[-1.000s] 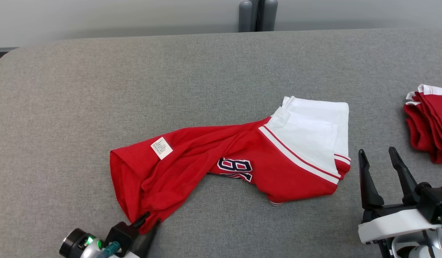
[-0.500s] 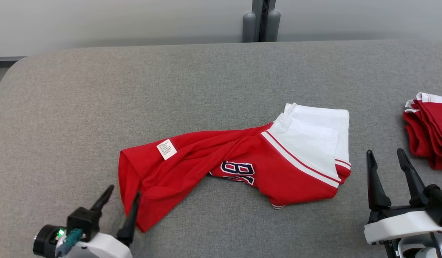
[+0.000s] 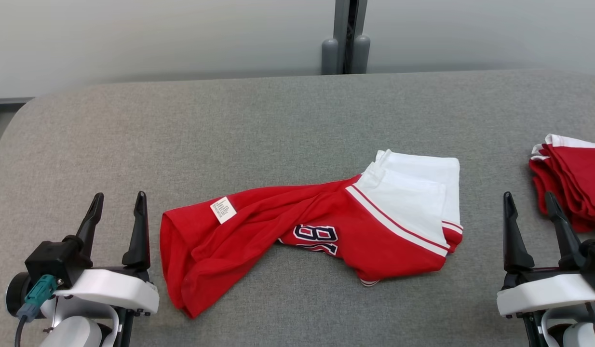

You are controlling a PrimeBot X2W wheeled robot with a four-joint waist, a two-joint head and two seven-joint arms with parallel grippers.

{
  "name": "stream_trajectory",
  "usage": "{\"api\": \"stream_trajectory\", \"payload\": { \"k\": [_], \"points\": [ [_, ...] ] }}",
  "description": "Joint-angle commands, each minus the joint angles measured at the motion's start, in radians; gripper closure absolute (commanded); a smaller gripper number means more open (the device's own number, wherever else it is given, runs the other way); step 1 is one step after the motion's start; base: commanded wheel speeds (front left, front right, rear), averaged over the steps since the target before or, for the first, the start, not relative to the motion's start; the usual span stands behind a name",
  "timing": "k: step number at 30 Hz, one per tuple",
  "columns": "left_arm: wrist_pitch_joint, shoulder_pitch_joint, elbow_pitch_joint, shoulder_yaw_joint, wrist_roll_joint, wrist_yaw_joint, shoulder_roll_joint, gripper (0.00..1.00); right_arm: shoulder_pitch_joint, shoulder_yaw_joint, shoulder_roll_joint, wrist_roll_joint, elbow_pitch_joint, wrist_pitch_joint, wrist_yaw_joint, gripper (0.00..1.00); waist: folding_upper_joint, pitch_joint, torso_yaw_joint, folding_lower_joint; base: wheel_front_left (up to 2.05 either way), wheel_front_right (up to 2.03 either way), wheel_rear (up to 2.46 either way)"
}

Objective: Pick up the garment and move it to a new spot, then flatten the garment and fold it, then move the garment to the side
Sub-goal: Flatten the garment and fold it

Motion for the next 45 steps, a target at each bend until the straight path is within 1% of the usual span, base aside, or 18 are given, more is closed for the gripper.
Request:
{"api": "stream_trajectory", "payload": {
  "k": [1, 2, 9, 20, 40, 43, 45],
  "points": [
    [-0.003, 0.013, -0.002, 0.010, -0.001, 0.019, 0.000, 0.00, -0.009, -0.003, -0.005, 0.001, 0.013, -0.010, 0.000, 0.00, 0.0000, -0.014, -0.010, 0.0000, 0.00, 0.00, 0.00],
    [-0.001, 0.025, -0.007, 0.010, -0.010, 0.024, -0.006, 0.00, -0.007, -0.003, -0.005, 0.002, 0.021, -0.009, 0.000, 0.00, 0.0000, -0.020, -0.013, 0.0000, 0.00, 0.00, 0.00],
    [-0.002, 0.111, -0.043, 0.006, 0.010, 0.073, 0.008, 0.00, 0.032, 0.010, -0.005, 0.002, 0.039, 0.003, 0.000, 0.00, 0.0000, -0.058, -0.022, 0.0000, 0.00, 0.00, 0.00],
    [0.024, 0.203, -0.070, -0.022, 0.015, 0.109, 0.024, 0.00, 0.103, 0.031, -0.005, 0.012, 0.009, 0.040, 0.000, 0.00, 0.0000, -0.113, -0.003, 0.0000, 0.00, 0.00, 0.00],
    [0.062, 0.175, -0.081, -0.052, 0.024, 0.103, 0.036, 0.00, 0.104, 0.031, -0.005, 0.011, -0.019, 0.057, 0.000, 0.00, 0.0000, -0.104, 0.018, 0.0000, 0.00, 0.00, 0.00],
    [0.089, 0.169, -0.088, -0.070, 0.013, 0.088, 0.033, 0.00, 0.098, 0.035, -0.005, 0.020, -0.011, 0.068, 0.000, 0.00, 0.0000, -0.095, 0.019, 0.0000, 0.00, 0.00, 0.00],
    [0.122, 0.164, -0.093, -0.088, -0.002, 0.071, 0.031, 0.00, 0.090, 0.042, -0.005, 0.027, -0.002, 0.078, 0.000, 0.00, 0.0000, -0.086, 0.018, 0.0000, 0.00, 0.00, 0.00]
  ]
}}
